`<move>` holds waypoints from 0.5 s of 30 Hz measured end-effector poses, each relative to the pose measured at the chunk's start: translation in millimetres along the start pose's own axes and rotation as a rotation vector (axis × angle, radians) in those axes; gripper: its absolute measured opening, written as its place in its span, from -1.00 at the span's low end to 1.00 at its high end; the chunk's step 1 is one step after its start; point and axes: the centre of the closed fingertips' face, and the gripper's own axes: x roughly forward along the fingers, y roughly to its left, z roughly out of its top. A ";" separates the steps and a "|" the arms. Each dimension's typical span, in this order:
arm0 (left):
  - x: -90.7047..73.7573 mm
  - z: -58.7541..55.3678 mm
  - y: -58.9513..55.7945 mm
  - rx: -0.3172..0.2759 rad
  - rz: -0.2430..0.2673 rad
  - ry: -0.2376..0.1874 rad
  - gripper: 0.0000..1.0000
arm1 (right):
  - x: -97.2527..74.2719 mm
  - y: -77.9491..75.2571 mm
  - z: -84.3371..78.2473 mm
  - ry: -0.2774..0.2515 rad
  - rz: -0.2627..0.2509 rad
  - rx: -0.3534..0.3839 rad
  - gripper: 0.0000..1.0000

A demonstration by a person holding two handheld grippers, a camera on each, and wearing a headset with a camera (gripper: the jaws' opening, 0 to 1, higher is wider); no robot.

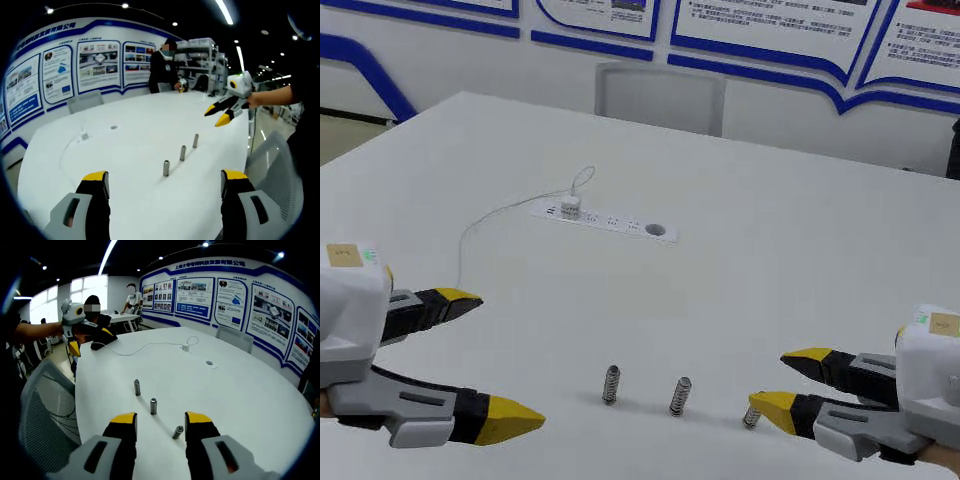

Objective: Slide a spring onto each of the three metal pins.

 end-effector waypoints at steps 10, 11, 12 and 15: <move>-4.4 9.3 -8.1 0.027 -0.016 -0.003 0.90 | -29.0 -1.4 -10.5 -0.044 -0.022 0.055 -0.13; -4.1 9.6 -9.0 0.028 -0.017 -0.004 0.90 | -30.7 -0.7 -11.0 -0.047 -0.021 0.057 -0.13; -4.0 10.3 -10.6 0.030 -0.020 -0.004 0.90 | -33.0 0.3 -11.7 -0.049 -0.021 0.058 -0.12; -4.2 11.7 -14.1 0.033 -0.029 -0.005 0.91 | -38.8 2.0 -13.9 -0.046 -0.018 0.047 -0.08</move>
